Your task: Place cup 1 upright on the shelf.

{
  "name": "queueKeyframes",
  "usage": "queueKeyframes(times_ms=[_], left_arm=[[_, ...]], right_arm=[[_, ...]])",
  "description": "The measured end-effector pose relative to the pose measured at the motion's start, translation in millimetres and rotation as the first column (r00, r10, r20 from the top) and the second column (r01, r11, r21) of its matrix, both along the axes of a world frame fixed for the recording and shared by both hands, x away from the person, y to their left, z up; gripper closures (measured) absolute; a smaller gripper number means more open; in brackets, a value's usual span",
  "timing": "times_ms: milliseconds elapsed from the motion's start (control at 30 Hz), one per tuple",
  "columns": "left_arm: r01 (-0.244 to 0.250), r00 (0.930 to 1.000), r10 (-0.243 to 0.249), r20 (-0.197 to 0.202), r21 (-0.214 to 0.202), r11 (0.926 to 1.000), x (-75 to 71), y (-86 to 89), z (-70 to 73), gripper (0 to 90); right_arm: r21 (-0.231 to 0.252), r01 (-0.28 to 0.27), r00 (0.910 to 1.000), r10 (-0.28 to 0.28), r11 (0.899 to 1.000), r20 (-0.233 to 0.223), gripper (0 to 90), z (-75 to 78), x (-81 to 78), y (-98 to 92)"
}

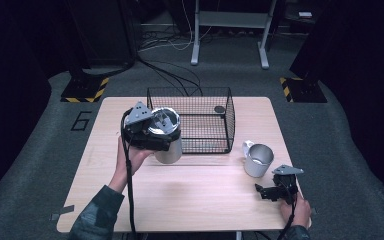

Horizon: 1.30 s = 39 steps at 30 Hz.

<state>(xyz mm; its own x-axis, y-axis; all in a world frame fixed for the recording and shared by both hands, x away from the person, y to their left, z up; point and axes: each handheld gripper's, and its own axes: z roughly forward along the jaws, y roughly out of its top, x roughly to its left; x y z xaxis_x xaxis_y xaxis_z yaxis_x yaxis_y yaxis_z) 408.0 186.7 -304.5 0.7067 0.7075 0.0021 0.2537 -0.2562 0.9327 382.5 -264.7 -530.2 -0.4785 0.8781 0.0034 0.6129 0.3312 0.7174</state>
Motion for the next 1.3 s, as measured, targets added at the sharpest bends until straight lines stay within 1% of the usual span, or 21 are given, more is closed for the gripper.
queueKeyframes(times_ms=[100, 200, 267, 467, 533, 567, 600, 667, 700, 733, 867, 900, 933, 967, 1033, 1300], left_arm=[[-0.001, 1.0, 0.001, -0.002, 0.003, 1.0, 4.6, -1.6, 2.5, 3.4], [-0.007, 1.0, 0.007, 0.006, 0.013, 0.9999, 10.9, -3.7, 5.7, 3.4], [-0.007, 1.0, 0.007, 0.001, 0.013, 0.9999, 13.9, -4.8, 7.1, 3.4], [-0.019, 0.9997, 0.019, 0.014, 0.029, 0.9994, 22.7, -8.1, 11.8, 3.4], [-0.027, 0.9995, 0.027, 0.016, 0.022, 0.9994, 25.7, -9.3, 13.6, 3.3], [-0.027, 0.9995, 0.027, 0.014, 0.023, 0.9994, 26.9, -9.4, 14.2, 3.4], [-0.031, 0.9993, 0.03, 0.021, 0.026, 0.9992, 29.2, -9.4, 15.0, 3.4], [-0.034, 0.9992, 0.033, 0.02, 0.026, 0.9991, 33.5, -9.4, 16.0, 3.3], [-0.033, 0.9994, 0.033, 0.014, 0.022, 0.9992, 34.3, -10.0, 16.2, 3.4], [-0.035, 0.9992, 0.034, 0.022, 0.031, 0.9989, 36.4, -10.0, 16.9, 3.3], [-0.041, 0.9989, 0.041, 0.024, 0.035, 0.9985, 42.2, -12.8, 17.7, 3.4], [-0.039, 0.9988, 0.037, 0.031, 0.045, 0.9982, 43.7, -13.2, 17.8, 3.3], [-0.04, 0.9988, 0.039, 0.03, 0.049, 0.998, 44.6, -14.6, 17.6, 3.3], [-0.04, 0.9987, 0.038, 0.034, 0.062, 0.9973, 46.1, -15.3, 17.7, 3.4], [-0.046, 0.9984, 0.043, 0.037, 0.071, 0.9964, 48.8, -16.8, 18.0, 3.3], [-0.062, 0.998, 0.061, 0.015, 0.035, 0.9975, 64.0, -16.3, 20.9, 3.3]], right_arm=[[0.0, 0.0, 1.0, 0.0, 1.0, 0.0, 0.0, 0.0, 0.0, 0.0], [-0.001, -0.002, 1.0, 0.002, 1.0, 0.0, 0.0, 0.0, 0.0, -0.2], [0.0, 0.001, 1.0, -0.001, 1.0, -0.001, 0.0, 0.0, -0.1, 0.1], [0.0, 0.0, 1.0, 0.0, 1.0, 0.0, 0.0, 0.0, 0.0, 0.0], [0.0, 0.0, 1.0, 0.0, 1.0, 0.0, 0.0, 0.0, 0.0, 0.0], [0.0, 0.0, 1.0, 0.0, 1.0, 0.0, 0.0, 0.0, 0.0, 0.0], [-0.003, -0.005, 1.0, 0.005, 1.0, -0.001, 0.0, 0.0, 0.0, -0.4], [0.0, 0.001, 1.0, -0.001, 1.0, 0.0, 0.0, 0.0, 0.0, 0.1], [0.0, 0.0, 1.0, 0.0, 1.0, 0.0, 0.0, 0.0, 0.0, 0.0], [0.0, 0.001, 1.0, -0.001, 1.0, 0.0, 0.0, 0.0, 0.0, 0.0], [0.0, 0.001, 1.0, -0.001, 1.0, 0.0, 0.0, 0.0, 0.0, 0.0], [0.0, 0.0, 1.0, 0.0, 1.0, 0.0, 0.0, 0.0, 0.0, -0.1], [-0.001, -0.002, 1.0, 0.002, 1.0, 0.0, 0.0, 0.0, 0.0, -0.2], [0.001, 0.001, 1.0, -0.001, 1.0, -0.003, 0.0, 0.1, -0.2, 0.1], [0.0, 0.0, 1.0, 0.0, 1.0, -0.003, 0.0, 0.1, -0.2, 0.0], [-0.002, -0.002, 1.0, 0.002, 1.0, -0.002, 0.0, 0.1, -0.1, -0.2]])
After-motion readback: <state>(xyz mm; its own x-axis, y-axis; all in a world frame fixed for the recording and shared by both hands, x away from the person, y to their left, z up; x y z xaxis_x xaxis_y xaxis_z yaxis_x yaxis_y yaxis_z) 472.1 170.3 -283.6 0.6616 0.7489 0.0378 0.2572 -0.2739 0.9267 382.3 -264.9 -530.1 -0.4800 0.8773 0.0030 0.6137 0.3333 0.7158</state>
